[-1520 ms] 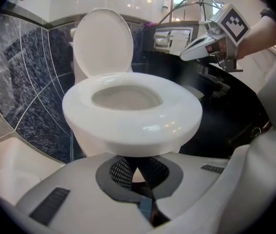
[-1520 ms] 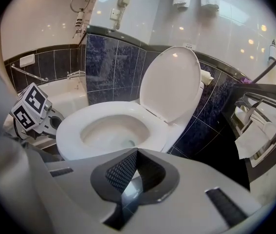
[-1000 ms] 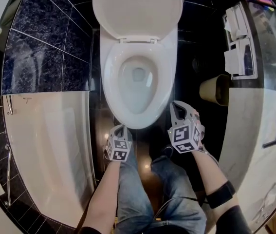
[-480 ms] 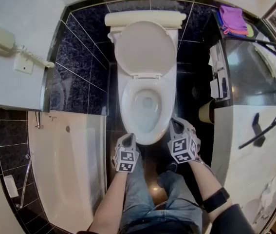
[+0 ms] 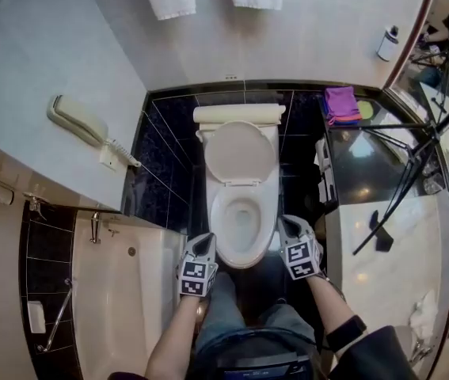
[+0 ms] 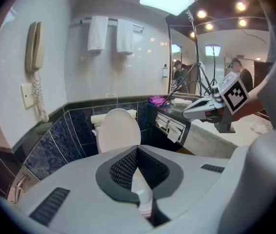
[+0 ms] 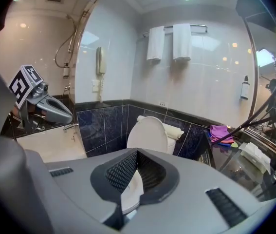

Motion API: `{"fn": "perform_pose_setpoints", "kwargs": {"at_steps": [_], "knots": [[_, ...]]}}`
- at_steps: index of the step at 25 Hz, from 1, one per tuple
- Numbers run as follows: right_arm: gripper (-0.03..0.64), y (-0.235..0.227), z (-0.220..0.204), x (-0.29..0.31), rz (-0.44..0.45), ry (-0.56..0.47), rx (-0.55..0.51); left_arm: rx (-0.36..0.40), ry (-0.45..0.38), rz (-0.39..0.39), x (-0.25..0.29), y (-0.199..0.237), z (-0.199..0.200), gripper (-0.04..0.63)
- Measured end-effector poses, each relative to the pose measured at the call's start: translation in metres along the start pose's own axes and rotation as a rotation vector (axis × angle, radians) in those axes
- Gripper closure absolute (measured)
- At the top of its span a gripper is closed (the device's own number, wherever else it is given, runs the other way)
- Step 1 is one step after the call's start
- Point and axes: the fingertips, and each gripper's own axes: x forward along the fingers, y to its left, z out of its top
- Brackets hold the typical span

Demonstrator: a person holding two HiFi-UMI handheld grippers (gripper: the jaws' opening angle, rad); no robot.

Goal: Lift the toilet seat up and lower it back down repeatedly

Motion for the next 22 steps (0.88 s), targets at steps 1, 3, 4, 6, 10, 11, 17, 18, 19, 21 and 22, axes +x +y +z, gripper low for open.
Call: {"fn": "perform_pose_setpoints", "kwargs": {"at_steps": [1,3,4,6,10,11,17,18,19,21,22], "knots": [[0.597,-0.004,0.008,-0.011,-0.004,-0.008,0.009,-0.006,-0.006,-0.002,-0.011,0.001,0.011,0.597],[0.597,-0.012,0.025,-0.030,-0.008,-0.031,0.026,-0.015,-0.024,-0.007,-0.027,0.003,0.033,0.597],[0.597,-0.015,0.034,-0.038,-0.008,-0.044,0.033,-0.018,-0.036,-0.008,-0.034,0.005,0.043,0.597],[0.597,-0.020,0.048,-0.052,-0.012,-0.070,0.044,-0.032,-0.065,-0.011,-0.044,0.010,0.061,0.597],[0.597,-0.030,0.059,-0.070,-0.033,-0.097,0.071,-0.074,-0.115,-0.017,-0.060,0.016,0.088,0.597],[0.597,-0.031,0.059,-0.073,-0.037,-0.100,0.074,-0.075,-0.124,-0.020,-0.064,0.016,0.092,0.597],[0.597,-0.028,0.060,-0.091,-0.037,-0.114,0.086,-0.105,-0.147,-0.021,-0.079,0.012,0.094,0.597],[0.597,-0.027,0.060,-0.093,-0.036,-0.116,0.086,-0.115,-0.151,-0.019,-0.081,0.012,0.093,0.597],[0.597,-0.026,0.059,-0.095,-0.035,-0.117,0.085,-0.124,-0.154,-0.017,-0.083,0.011,0.092,0.597],[0.597,-0.023,0.055,-0.099,-0.035,-0.115,0.088,-0.132,-0.159,-0.017,-0.088,0.009,0.090,0.598],[0.597,-0.023,0.053,-0.100,-0.034,-0.113,0.091,-0.128,-0.160,-0.016,-0.090,0.008,0.089,0.598]]}}
